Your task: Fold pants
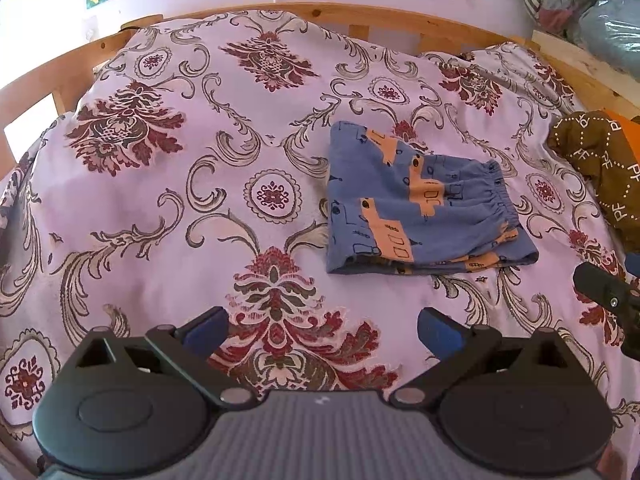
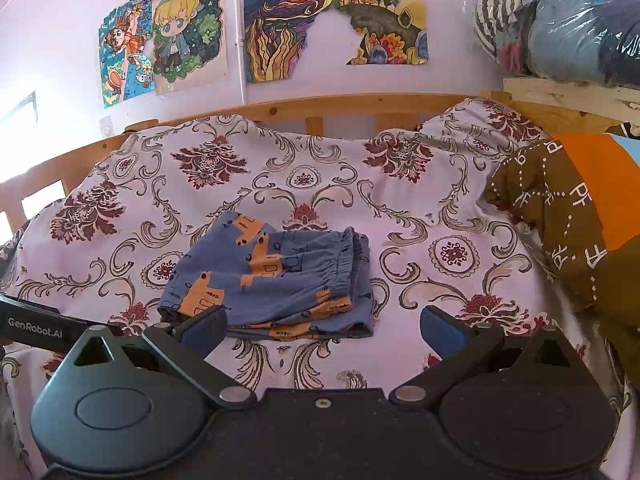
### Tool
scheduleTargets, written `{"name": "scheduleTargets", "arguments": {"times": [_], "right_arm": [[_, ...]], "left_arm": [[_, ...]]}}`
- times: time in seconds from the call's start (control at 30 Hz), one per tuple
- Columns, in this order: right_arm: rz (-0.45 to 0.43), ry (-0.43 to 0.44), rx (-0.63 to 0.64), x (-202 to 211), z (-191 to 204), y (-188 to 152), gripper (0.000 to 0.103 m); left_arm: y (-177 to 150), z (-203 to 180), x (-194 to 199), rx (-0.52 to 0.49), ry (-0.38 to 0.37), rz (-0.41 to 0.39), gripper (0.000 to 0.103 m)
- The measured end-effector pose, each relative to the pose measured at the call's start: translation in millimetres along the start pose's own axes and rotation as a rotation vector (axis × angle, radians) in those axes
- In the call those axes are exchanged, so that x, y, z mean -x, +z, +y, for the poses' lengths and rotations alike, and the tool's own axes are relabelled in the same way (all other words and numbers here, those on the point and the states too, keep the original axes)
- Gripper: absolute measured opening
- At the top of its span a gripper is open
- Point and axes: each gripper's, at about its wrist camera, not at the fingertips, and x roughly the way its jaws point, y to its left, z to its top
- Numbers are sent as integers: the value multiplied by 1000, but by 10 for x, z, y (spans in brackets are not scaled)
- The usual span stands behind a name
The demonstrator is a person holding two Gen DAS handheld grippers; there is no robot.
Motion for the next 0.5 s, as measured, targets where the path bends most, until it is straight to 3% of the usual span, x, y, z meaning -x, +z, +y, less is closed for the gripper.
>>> {"name": "scheduleTargets", "arguments": {"times": [0.5], "right_arm": [[6,3,-2,4,8,-27,102]], "left_arm": [[-4,-11,-3,-15,2,-1,103]]}}
